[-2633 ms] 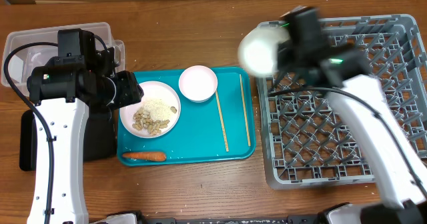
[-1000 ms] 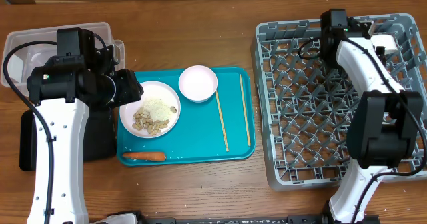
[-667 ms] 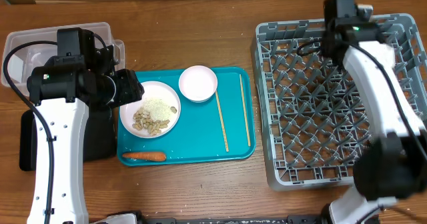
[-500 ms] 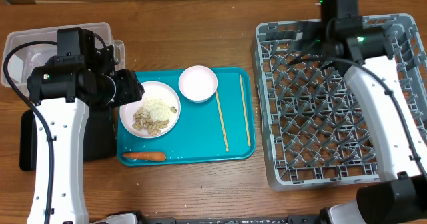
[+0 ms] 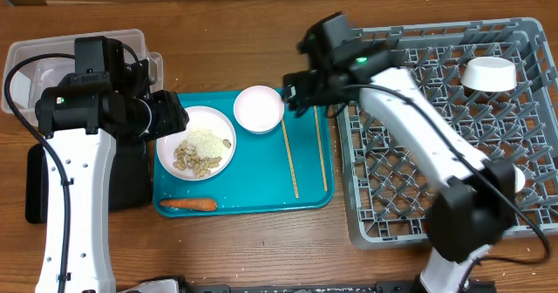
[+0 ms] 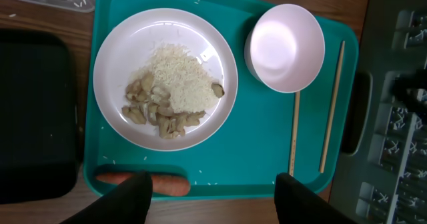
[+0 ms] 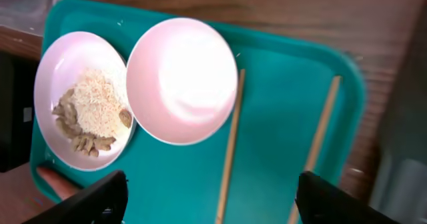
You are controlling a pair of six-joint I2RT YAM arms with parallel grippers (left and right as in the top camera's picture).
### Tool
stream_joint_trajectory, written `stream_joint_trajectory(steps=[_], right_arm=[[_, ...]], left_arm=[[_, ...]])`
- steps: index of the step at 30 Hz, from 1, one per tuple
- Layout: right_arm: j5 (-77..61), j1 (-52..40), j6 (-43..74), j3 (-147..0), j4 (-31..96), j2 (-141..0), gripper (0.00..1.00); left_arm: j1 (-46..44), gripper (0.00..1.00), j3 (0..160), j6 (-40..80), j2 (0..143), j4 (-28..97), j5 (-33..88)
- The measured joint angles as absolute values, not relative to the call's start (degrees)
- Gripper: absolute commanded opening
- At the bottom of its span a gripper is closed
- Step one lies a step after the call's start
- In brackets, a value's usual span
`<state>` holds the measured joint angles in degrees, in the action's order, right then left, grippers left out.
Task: Sort waste into correct bins and load items into the dishwasher
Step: 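Grasp the pink bowl on the tray with the right gripper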
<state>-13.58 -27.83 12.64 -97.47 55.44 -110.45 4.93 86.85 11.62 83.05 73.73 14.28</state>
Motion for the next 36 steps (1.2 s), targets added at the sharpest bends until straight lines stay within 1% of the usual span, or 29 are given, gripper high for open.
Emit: stream_joint_trajectory(steps=[2,4,11,12,14,15,16,17,19,20,21,28,32,36], right_arm=[[-13.8,-29.0,13.5,-97.5,53.9,-112.7,0.7],[-14.0,-30.1,14.2,-97.4,51.9,-115.0,0.68],[-10.0,-32.3,18.9,-97.4,48.3,-121.6,0.67],[-9.4,-32.3,19.5,-97.4,48.0,-122.3,0.66],[-8.5,-32.3,20.6,-97.4,47.1,-123.7,0.55],[-8.2,-32.3,21.0,-97.4,46.7,-124.3,0.45],[-7.9,-32.3,21.3,-97.4,46.3,-124.8,0.39],[-7.6,-32.3,21.9,-97.4,46.1,-125.1,0.3],[-7.2,-32.3,22.3,-97.4,45.7,-125.3,0.09],[-7.1,-32.3,22.7,-97.3,45.1,-125.3,0.05],[-7.0,-32.3,23.0,-97.3,44.9,-125.3,0.04],[-7.0,-31.1,22.9,-97.9,47.2,-125.3,0.04],[-6.9,-27.7,22.3,-102.2,52.2,-124.3,0.04],[-5.7,-22.7,18.9,-108.2,58.2,-118.6,0.04]], left_arm=[[4.9,0.62,86.8,11.6,83.0,73.7,14.3],[4.9,0.61,86.8,11.6,83.0,73.7,14.3],[4.9,0.62,86.8,11.6,83.0,73.7,14.3],[4.9,0.62,86.8,11.6,83.0,73.7,14.3],[4.9,0.62,86.8,11.6,83.0,73.7,14.3],[4.9,0.62,86.8,11.6,83.0,73.7,14.3],[4.9,0.62,86.8,11.6,83.0,73.7,14.3],[4.9,0.62,86.8,11.6,83.0,73.7,14.3],[4.9,0.62,86.8,11.6,83.0,73.7,14.3],[4.9,0.62,86.8,11.6,83.0,73.7,14.3],[4.9,0.62,86.8,11.6,83.0,73.7,14.3],[4.9,0.62,86.8,11.6,83.0,73.7,14.3],[4.9,0.62,86.8,11.6,83.0,73.7,14.3],[4.9,0.62,86.8,11.6,83.0,73.7,14.3]])
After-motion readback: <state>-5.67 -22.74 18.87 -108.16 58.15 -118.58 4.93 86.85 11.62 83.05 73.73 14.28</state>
